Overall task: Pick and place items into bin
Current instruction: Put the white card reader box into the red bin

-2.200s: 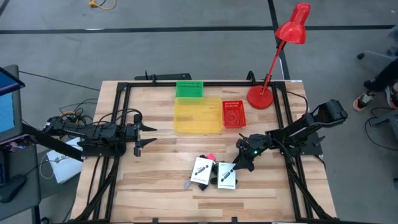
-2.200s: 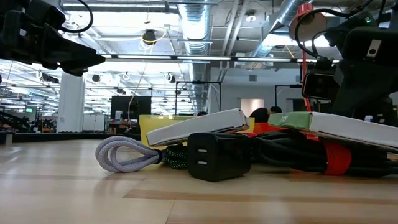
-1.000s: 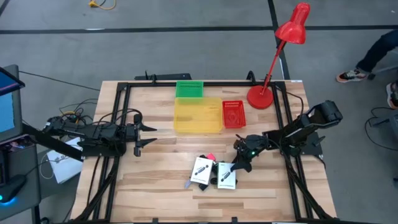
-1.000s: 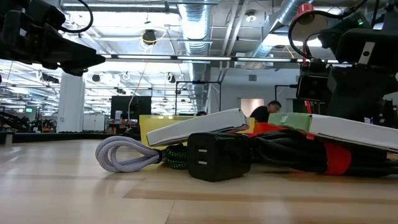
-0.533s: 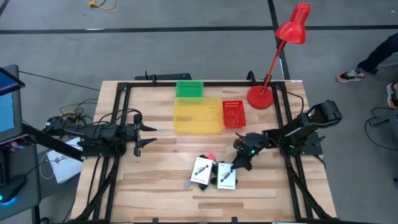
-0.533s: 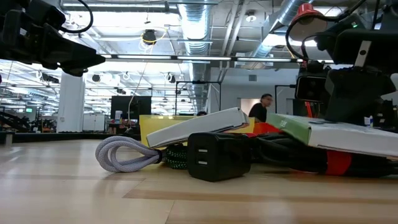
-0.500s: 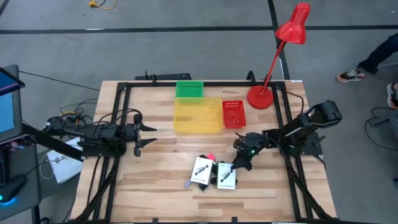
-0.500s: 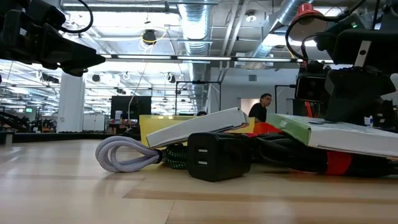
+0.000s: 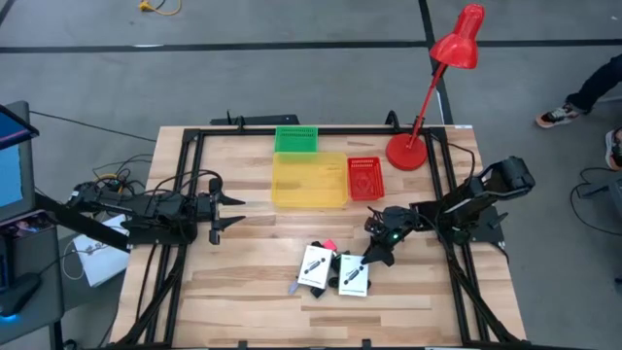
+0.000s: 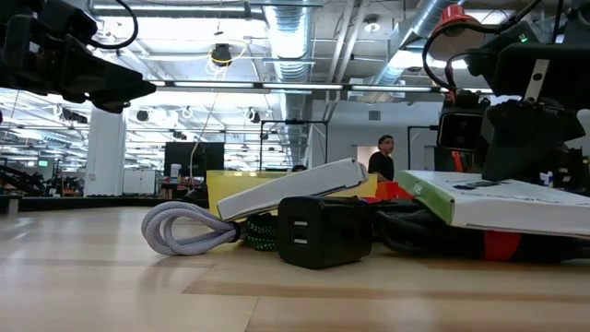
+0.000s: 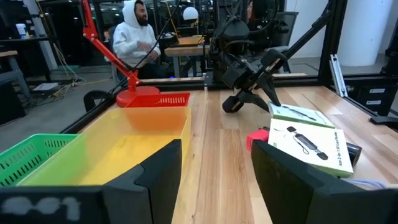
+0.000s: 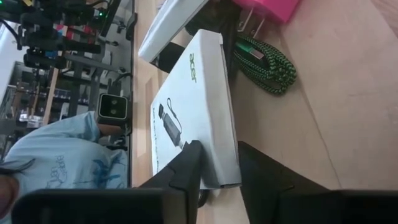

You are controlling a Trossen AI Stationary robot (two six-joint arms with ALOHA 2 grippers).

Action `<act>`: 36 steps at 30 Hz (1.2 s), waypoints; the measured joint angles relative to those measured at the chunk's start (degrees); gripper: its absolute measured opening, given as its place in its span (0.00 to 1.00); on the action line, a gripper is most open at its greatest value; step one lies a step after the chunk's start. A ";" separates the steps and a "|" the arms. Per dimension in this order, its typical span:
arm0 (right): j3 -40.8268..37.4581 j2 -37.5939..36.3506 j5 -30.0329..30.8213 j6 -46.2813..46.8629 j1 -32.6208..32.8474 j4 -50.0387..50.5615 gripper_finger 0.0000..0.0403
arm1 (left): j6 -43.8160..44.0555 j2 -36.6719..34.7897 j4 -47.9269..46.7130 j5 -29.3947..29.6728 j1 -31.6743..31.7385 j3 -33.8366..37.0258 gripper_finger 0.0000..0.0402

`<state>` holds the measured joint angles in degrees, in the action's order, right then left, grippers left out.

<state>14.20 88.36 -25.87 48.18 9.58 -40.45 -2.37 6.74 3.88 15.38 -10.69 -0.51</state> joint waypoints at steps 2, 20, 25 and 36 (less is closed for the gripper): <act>-0.02 -0.42 -0.04 0.04 0.00 0.33 0.20 | -0.06 -0.01 0.00 0.01 -0.01 -0.02 0.46; -0.17 -12.30 2.45 -1.11 -0.07 11.03 0.18 | -0.47 -0.01 0.00 0.00 0.00 -0.01 0.46; -0.16 -14.10 2.41 -1.60 -0.07 12.14 0.14 | -0.23 0.00 0.00 0.00 -0.01 -0.02 0.46; -0.11 -16.44 2.12 -1.64 -0.06 12.13 0.12 | -0.28 -0.01 0.00 0.00 0.01 -0.01 0.46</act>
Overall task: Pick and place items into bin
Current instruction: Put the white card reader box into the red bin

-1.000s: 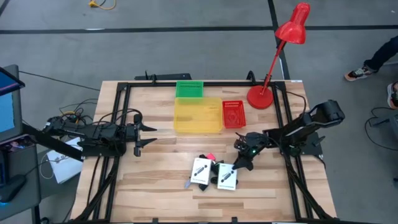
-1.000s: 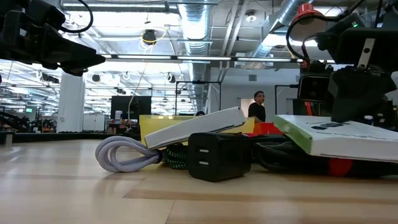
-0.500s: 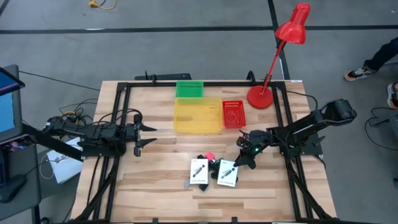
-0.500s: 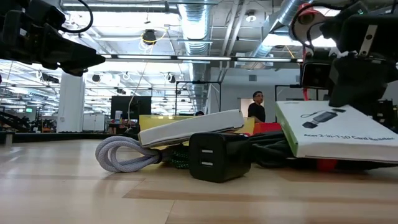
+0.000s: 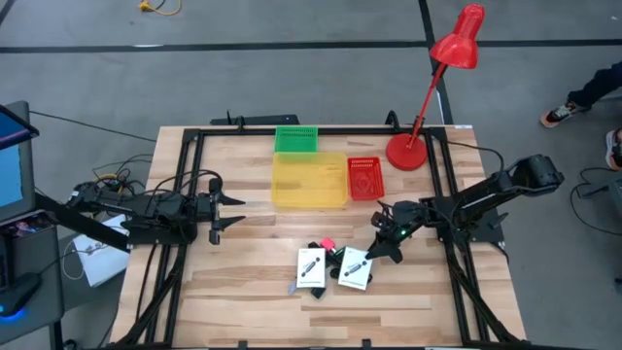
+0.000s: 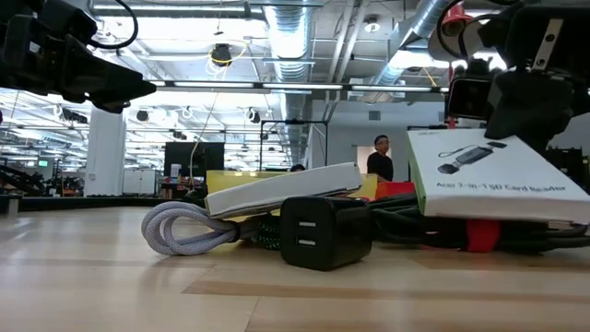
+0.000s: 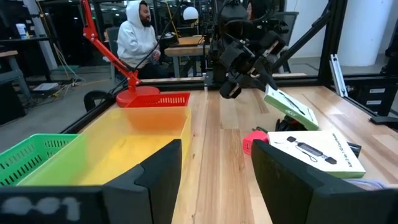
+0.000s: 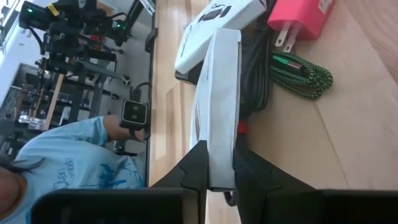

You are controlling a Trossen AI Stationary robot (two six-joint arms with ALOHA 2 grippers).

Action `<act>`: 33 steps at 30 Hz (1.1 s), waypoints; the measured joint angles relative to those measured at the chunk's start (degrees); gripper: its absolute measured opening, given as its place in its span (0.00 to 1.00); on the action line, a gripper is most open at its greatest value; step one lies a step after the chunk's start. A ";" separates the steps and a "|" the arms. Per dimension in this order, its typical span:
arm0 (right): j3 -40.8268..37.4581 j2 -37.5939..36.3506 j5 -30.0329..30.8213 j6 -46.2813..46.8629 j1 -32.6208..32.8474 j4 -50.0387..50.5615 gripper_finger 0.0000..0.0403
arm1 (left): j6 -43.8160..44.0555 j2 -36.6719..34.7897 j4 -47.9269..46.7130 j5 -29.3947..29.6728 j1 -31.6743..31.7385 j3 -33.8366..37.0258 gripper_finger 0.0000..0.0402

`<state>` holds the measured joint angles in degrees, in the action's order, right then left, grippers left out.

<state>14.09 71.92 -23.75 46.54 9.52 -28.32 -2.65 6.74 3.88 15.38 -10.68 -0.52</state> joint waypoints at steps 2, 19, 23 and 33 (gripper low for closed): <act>0.00 0.00 -0.02 0.00 0.20 0.04 0.12 | -0.47 0.00 0.00 0.00 -0.01 0.00 0.46; 0.82 -0.02 -2.12 0.00 1.37 -0.81 0.12 | 0.14 -0.01 0.00 0.00 -0.02 -0.01 0.46; 2.64 -0.04 -3.52 -1.47 1.33 -0.79 0.12 | -0.45 0.01 0.00 0.00 -0.02 0.01 0.46; 8.84 -1.43 -5.33 -10.49 -0.72 6.33 0.12 | -0.12 -0.01 0.00 0.00 -0.02 -0.01 0.46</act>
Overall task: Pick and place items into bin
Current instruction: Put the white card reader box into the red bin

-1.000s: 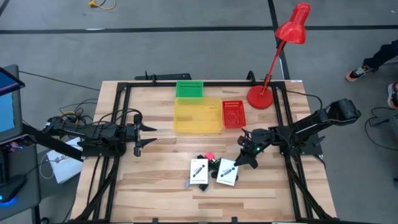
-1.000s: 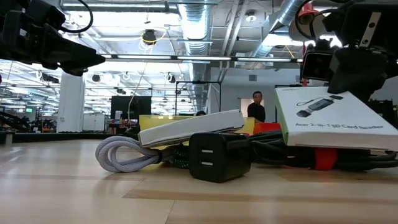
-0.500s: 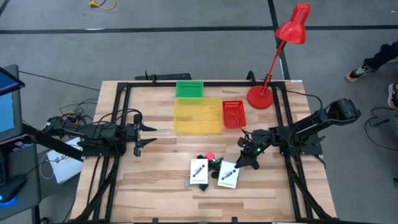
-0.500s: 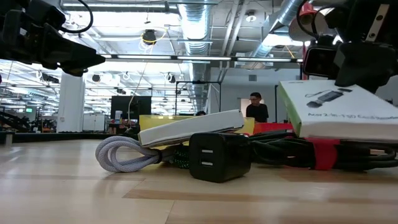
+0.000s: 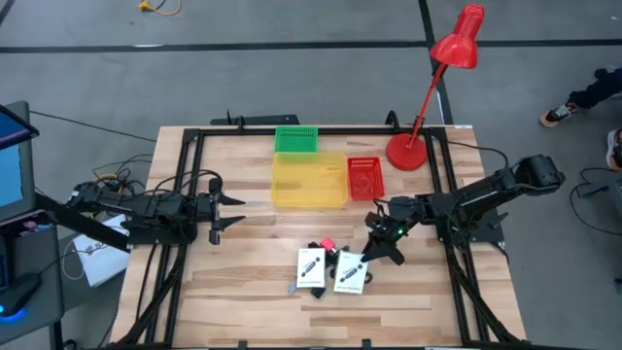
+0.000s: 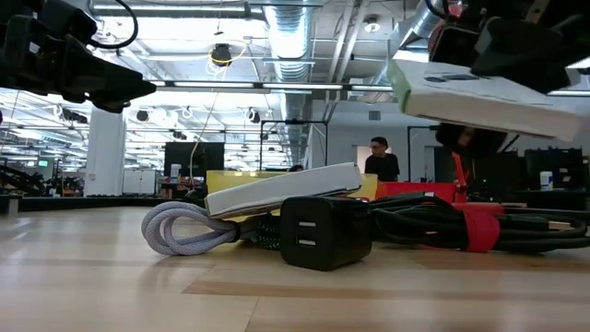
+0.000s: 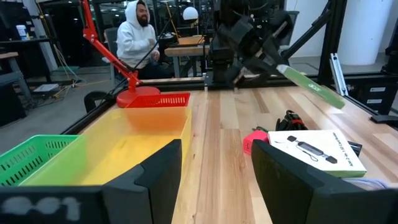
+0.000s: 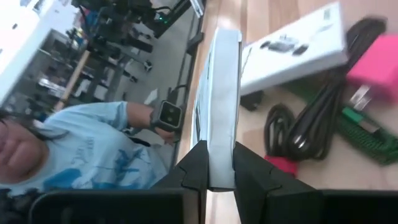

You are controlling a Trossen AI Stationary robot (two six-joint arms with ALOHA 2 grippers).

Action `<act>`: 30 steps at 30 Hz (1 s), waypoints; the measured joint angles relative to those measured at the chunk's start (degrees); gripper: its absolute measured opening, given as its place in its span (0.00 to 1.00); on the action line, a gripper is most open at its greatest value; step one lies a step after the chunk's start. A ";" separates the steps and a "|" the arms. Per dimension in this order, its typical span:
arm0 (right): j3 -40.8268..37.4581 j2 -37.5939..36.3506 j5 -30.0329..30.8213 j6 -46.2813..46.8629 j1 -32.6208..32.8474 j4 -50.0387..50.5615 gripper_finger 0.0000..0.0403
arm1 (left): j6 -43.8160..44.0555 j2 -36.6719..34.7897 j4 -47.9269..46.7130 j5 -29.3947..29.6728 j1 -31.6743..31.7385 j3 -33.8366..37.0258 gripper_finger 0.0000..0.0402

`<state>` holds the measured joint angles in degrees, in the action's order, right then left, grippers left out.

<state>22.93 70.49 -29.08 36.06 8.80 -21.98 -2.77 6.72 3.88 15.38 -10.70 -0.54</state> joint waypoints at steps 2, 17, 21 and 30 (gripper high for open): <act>2.28 -1.45 0.69 -3.80 -1.13 5.19 0.12 | 0.38 0.02 0.00 0.00 0.00 0.02 0.46; 15.84 -18.48 23.75 -27.68 -9.29 42.07 0.11 | -0.14 0.00 0.00 0.00 0.00 0.01 0.46; 17.83 -20.43 28.65 -31.23 -11.65 46.36 0.11 | 0.26 0.00 0.00 0.01 0.01 0.02 0.46; 19.09 -20.69 36.87 -36.75 -18.98 51.01 0.11 | 0.24 0.02 0.00 0.00 0.01 0.02 0.46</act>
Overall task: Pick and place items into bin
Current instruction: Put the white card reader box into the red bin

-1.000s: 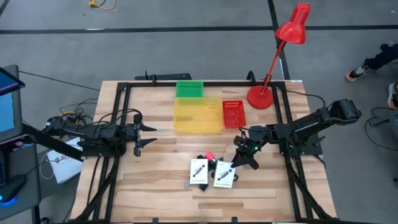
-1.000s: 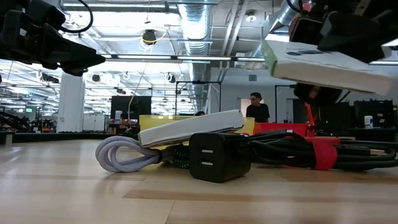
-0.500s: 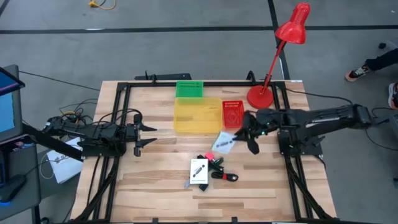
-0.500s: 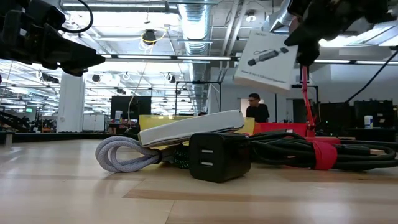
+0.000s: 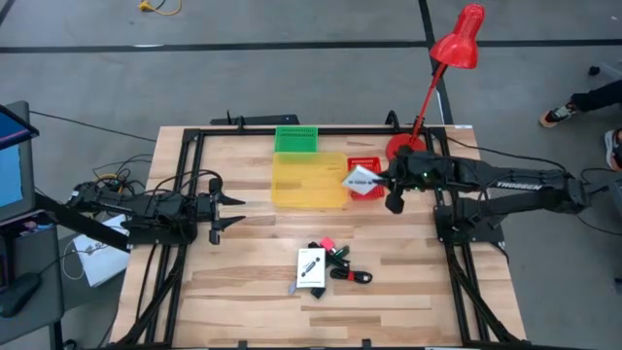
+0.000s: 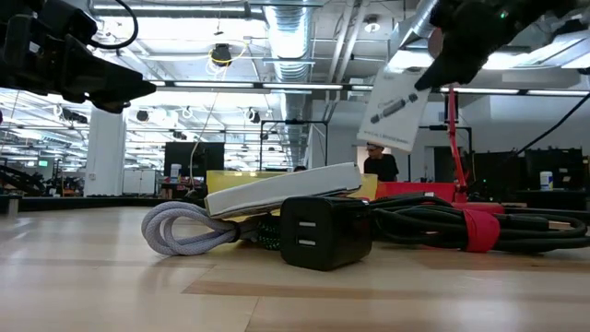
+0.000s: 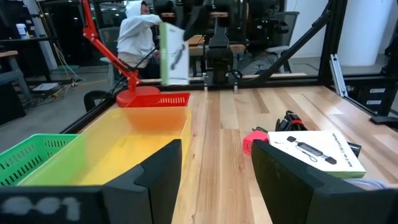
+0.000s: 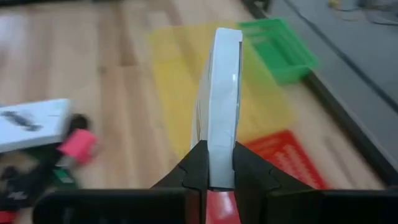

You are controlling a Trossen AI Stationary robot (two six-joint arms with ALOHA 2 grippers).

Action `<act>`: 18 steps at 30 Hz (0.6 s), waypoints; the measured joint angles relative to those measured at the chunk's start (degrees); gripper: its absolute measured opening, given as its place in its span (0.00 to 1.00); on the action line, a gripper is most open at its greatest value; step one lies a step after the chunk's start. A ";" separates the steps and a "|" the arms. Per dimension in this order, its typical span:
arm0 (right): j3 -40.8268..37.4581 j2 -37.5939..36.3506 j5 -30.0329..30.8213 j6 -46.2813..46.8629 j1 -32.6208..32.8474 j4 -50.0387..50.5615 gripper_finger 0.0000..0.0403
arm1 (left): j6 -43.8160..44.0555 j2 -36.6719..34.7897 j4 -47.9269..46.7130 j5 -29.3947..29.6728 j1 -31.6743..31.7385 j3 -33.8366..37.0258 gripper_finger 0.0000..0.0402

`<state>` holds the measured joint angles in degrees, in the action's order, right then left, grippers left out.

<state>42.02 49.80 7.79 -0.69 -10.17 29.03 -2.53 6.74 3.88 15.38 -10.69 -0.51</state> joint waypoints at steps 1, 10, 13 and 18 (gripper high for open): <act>0.00 0.00 0.07 -0.98 -1.15 0.47 0.11 | -0.19 -0.01 0.00 0.00 -0.01 -0.01 0.46; 0.00 0.09 -0.36 -8.39 -12.58 4.12 0.11 | -0.57 0.00 0.00 0.00 0.00 -0.01 0.46; 0.00 0.09 -2.87 -9.33 -15.72 4.17 0.11 | -0.35 -0.01 0.00 0.00 -0.01 -0.02 0.46; 0.00 0.16 -9.78 -10.16 -18.83 4.46 0.11 | -0.34 -0.01 0.00 0.00 0.00 -0.02 0.46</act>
<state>42.02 49.96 -1.99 -10.85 -29.01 33.49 -2.87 6.73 3.88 15.38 -10.69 -0.54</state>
